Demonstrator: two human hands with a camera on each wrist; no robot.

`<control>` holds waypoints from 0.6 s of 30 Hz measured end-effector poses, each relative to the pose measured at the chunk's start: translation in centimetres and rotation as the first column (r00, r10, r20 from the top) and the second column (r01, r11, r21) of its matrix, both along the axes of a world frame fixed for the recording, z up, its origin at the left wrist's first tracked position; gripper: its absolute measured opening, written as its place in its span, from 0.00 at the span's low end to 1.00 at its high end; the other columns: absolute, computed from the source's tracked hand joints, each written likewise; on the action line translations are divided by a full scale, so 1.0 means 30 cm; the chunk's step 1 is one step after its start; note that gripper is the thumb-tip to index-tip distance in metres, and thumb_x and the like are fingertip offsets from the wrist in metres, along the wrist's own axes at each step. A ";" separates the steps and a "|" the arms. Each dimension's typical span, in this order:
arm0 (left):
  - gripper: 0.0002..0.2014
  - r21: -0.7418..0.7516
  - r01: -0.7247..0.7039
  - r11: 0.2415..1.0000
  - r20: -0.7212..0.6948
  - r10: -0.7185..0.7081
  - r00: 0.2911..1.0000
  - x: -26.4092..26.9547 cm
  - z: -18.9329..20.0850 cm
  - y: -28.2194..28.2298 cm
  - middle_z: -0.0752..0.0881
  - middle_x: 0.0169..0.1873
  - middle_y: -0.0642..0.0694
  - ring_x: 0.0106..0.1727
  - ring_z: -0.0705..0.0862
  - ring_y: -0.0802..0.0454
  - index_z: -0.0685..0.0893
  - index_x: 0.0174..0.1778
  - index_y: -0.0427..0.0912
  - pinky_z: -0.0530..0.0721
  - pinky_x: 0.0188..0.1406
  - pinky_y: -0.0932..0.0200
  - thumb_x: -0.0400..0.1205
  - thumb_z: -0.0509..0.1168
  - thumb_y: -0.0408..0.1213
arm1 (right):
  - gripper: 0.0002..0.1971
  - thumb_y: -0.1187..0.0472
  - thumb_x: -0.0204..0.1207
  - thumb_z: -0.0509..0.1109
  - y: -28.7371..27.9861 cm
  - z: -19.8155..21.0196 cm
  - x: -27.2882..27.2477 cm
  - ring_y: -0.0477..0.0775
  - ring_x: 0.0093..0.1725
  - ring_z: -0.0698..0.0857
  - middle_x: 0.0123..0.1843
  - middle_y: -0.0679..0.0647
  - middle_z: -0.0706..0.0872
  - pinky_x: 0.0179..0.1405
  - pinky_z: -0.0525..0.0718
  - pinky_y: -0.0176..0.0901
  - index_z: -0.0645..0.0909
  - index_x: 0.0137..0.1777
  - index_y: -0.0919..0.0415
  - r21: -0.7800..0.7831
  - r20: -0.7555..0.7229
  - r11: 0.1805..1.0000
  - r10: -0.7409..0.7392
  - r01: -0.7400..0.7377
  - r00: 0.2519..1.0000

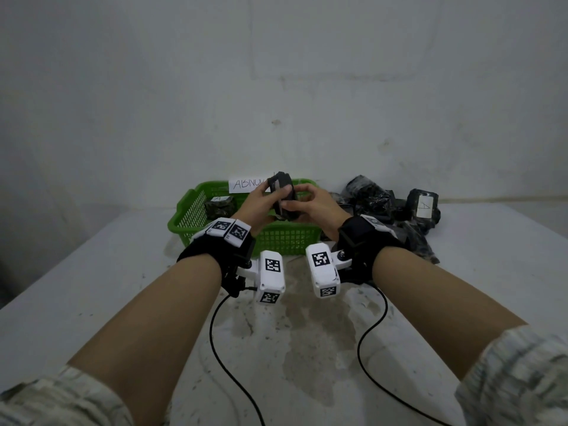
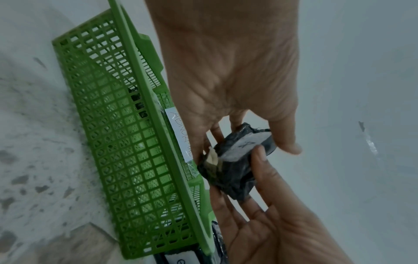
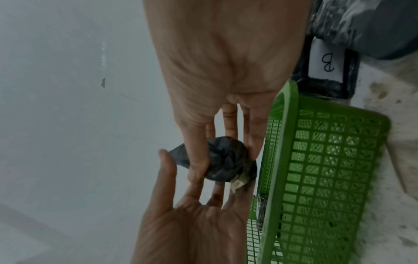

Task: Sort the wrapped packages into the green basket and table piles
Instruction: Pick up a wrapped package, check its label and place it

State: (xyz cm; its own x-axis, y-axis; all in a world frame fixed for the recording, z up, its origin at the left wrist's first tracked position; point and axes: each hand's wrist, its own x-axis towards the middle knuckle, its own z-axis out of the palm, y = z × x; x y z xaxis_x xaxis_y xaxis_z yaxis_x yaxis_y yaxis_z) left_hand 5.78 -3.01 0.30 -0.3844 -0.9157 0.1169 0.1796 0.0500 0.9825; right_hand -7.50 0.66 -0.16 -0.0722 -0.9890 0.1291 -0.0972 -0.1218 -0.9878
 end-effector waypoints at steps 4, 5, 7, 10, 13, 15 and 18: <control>0.21 -0.006 -0.045 0.999 -0.049 0.045 0.998 0.004 0.011 -0.012 0.84 0.53 0.38 0.50 0.83 0.46 0.73 0.74 0.40 0.84 0.44 0.53 0.84 0.60 0.30 | 0.18 0.61 0.75 0.74 0.011 -0.001 -0.012 0.52 0.47 0.85 0.53 0.56 0.84 0.43 0.80 0.44 0.74 0.62 0.54 0.001 0.065 0.999 0.044 -0.044 0.997; 0.21 0.001 -0.047 0.999 -0.052 0.047 0.997 0.005 0.009 -0.015 0.84 0.51 0.40 0.48 0.83 0.48 0.73 0.74 0.40 0.84 0.44 0.53 0.84 0.59 0.30 | 0.18 0.62 0.75 0.74 0.011 -0.002 -0.017 0.52 0.46 0.85 0.54 0.57 0.85 0.43 0.81 0.44 0.74 0.62 0.55 0.003 0.084 0.999 0.048 -0.049 0.995; 0.21 0.014 -0.037 0.999 -0.049 0.038 0.998 0.006 0.004 -0.015 0.84 0.51 0.41 0.46 0.84 0.50 0.73 0.74 0.41 0.85 0.42 0.54 0.84 0.60 0.29 | 0.19 0.64 0.74 0.75 0.008 -0.003 -0.024 0.55 0.47 0.86 0.55 0.59 0.85 0.43 0.84 0.46 0.72 0.62 0.56 0.002 0.073 0.999 0.033 -0.033 0.997; 0.20 0.028 -0.016 0.999 -0.034 0.017 0.999 0.006 -0.001 -0.007 0.84 0.53 0.41 0.51 0.84 0.47 0.74 0.73 0.41 0.87 0.41 0.55 0.84 0.61 0.31 | 0.20 0.67 0.74 0.75 0.003 -0.003 -0.018 0.51 0.39 0.85 0.45 0.56 0.83 0.35 0.86 0.43 0.70 0.60 0.60 -0.022 0.010 0.999 -0.024 0.025 1.000; 0.20 0.030 -0.015 0.999 -0.004 0.015 1.000 0.005 -0.005 -0.002 0.82 0.58 0.39 0.58 0.81 0.43 0.74 0.72 0.38 0.84 0.51 0.49 0.83 0.62 0.34 | 0.20 0.69 0.73 0.75 0.000 -0.002 -0.012 0.51 0.36 0.84 0.43 0.57 0.81 0.28 0.85 0.39 0.69 0.58 0.62 -0.049 -0.034 0.997 -0.059 0.057 0.998; 0.21 0.009 -0.031 0.999 0.020 0.031 0.999 0.006 -0.007 -0.007 0.82 0.57 0.37 0.57 0.82 0.43 0.73 0.73 0.37 0.84 0.51 0.50 0.83 0.62 0.32 | 0.20 0.70 0.72 0.74 -0.003 -0.002 -0.013 0.55 0.39 0.84 0.47 0.62 0.81 0.30 0.85 0.42 0.69 0.58 0.62 -0.046 -0.051 0.998 -0.051 0.049 0.997; 0.22 -0.058 -0.043 0.997 0.057 0.046 0.997 0.011 -0.007 -0.015 0.83 0.53 0.36 0.50 0.85 0.46 0.72 0.73 0.35 0.86 0.48 0.52 0.82 0.62 0.27 | 0.22 0.70 0.73 0.74 0.004 0.000 -0.021 0.60 0.48 0.84 0.49 0.61 0.81 0.36 0.85 0.45 0.68 0.62 0.60 -0.010 -0.005 1.000 0.000 0.000 1.000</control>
State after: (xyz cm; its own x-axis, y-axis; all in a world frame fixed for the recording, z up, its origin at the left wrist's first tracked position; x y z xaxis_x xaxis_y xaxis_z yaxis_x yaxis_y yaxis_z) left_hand 6.13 -3.46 0.11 -0.3508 -0.9247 0.1475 0.1183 0.1125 0.9866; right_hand -8.12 0.79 -0.15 -0.0717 -0.9877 0.1391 -0.1019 -0.1315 -0.9861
